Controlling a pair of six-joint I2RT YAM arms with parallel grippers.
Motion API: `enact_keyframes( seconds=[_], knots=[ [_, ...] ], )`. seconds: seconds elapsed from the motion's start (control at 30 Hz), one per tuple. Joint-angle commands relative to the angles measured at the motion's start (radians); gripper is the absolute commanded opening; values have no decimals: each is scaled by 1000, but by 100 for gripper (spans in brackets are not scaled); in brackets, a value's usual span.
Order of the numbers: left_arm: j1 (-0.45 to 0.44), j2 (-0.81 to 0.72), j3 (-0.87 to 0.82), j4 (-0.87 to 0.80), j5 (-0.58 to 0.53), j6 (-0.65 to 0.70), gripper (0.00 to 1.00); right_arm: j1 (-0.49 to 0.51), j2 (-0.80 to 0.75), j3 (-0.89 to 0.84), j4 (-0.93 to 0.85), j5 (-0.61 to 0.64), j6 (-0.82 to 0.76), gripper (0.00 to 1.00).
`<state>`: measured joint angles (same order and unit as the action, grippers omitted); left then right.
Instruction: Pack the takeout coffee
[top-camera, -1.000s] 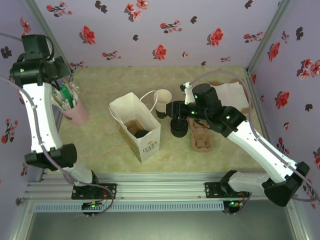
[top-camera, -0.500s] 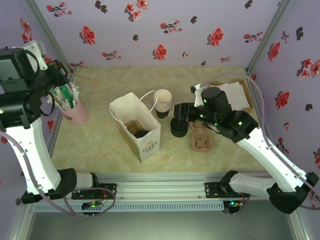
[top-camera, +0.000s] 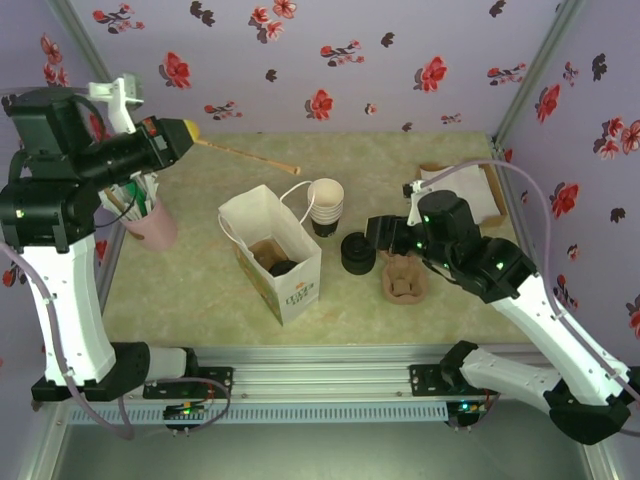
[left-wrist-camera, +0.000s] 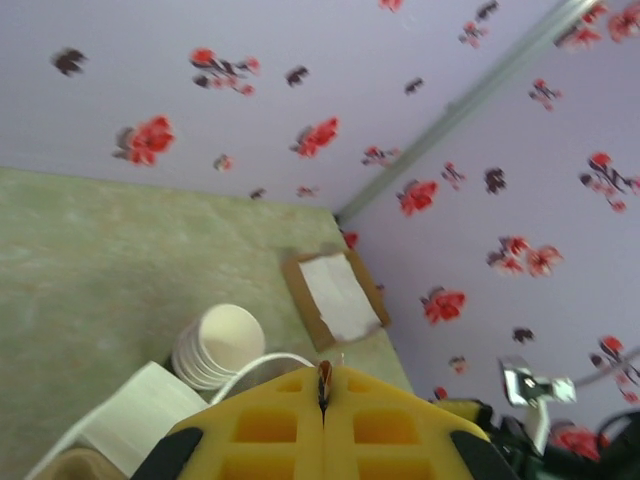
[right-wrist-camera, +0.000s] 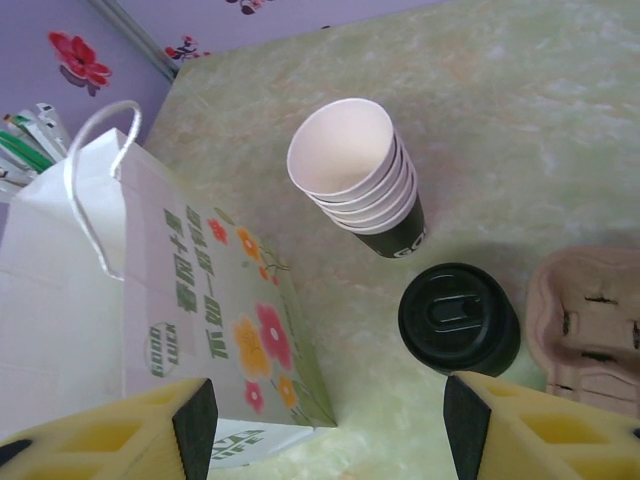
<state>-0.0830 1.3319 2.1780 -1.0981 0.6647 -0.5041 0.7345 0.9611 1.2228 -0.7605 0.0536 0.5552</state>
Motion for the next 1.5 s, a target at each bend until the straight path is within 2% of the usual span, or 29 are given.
enact_keyframes(
  seconds=[0.0,0.17,0.27,0.4,0.6,0.73,1.0,1.2,1.37,1.47],
  knots=[
    [-48,16,-33,15,37,5,0,-6,-15,-23,-14,42,23,64],
    [-99,37,-42,-82,-65,88,0,-6,-12,-35,-19,49,23,64],
    [-106,41,-37,-121,-93,124,0,-6,-10,-43,-23,55,22,64],
    [-106,44,33,-213,-186,174,0,-6,-10,-54,-21,57,24,64],
    [-106,-21,59,-234,-248,188,0,-18,-6,-52,-42,110,30,64],
    [-106,-39,42,-266,-321,210,0,-60,23,-26,-68,128,26,65],
    [-125,11,-24,-274,-402,240,0,-275,140,37,-85,70,-2,65],
    [-256,108,10,-296,-594,261,0,-462,278,58,-70,47,-46,66],
    [-383,185,17,-311,-721,276,0,-620,397,83,-47,18,-63,67],
    [-426,224,5,-315,-770,283,0,-690,471,116,-35,3,-71,67]
  ],
)
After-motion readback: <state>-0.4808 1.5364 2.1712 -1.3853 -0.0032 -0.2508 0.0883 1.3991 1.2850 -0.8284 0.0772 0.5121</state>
